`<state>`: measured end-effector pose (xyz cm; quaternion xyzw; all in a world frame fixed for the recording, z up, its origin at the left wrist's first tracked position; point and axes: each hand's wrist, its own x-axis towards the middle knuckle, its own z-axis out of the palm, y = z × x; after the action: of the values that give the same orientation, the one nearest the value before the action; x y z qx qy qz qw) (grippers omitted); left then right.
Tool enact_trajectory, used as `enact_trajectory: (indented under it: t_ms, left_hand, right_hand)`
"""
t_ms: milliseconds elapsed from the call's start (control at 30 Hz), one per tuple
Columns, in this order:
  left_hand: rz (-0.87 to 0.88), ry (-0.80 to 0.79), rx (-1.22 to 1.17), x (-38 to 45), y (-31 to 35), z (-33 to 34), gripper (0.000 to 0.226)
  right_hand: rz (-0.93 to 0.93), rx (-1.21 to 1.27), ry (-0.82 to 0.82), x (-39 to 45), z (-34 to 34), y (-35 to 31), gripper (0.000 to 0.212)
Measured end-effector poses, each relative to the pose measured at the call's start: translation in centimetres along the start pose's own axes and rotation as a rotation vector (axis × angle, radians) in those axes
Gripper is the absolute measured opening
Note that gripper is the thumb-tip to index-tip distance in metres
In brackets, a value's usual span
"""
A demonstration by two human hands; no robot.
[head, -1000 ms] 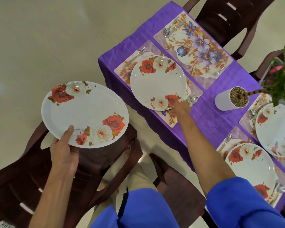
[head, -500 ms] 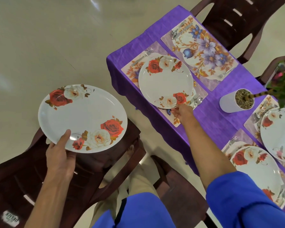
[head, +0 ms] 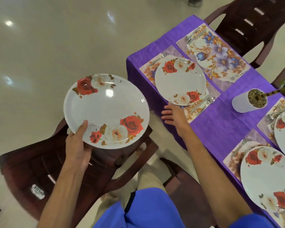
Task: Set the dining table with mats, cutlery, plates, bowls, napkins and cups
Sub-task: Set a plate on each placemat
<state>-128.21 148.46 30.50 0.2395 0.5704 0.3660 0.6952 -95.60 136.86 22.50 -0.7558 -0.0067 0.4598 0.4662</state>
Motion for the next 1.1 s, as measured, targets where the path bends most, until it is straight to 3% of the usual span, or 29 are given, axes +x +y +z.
enact_trajectory:
  t_ms: [67, 133, 233, 433, 633, 867, 1100]
  left_hand:
    - [0.009, -0.027, -0.016, -1.2, 0.9, -1.5, 0.047]
    - [0.022, -0.058, -0.032, -2.6, 2.2, -3.9, 0.034]
    - [0.052, -0.095, -0.030, -5.1, 4.4, -9.2, 0.027]
    - [0.137, -0.103, 0.106, -9.1, 10.4, -23.2, 0.017]
    - [0.180, -0.187, 0.227, -10.2, 14.9, -34.5, 0.027]
    - [0.175, -0.339, 0.081, -6.7, 18.0, -39.0, 0.045]
    - [0.060, -0.335, 0.197, 3.5, 23.4, -38.8, 0.030]
  right_hand:
    - [-0.009, 0.011, -0.238, -4.0, 3.3, 0.0, 0.057]
    - [-0.062, 0.047, -0.351, -7.7, 6.9, 0.4, 0.048]
    - [-0.180, 0.083, -0.305, -12.7, 11.6, 1.6, 0.026]
    - [-0.303, 0.016, -0.213, -22.0, 20.8, 4.4, 0.027]
    - [-0.310, 0.018, -0.221, -27.8, 28.8, 6.9, 0.015]
    - [-0.236, 0.115, -0.181, -29.5, 35.4, 8.7, 0.024]
    - [-0.207, 0.165, -0.077, -24.6, 40.4, 4.5, 0.024]
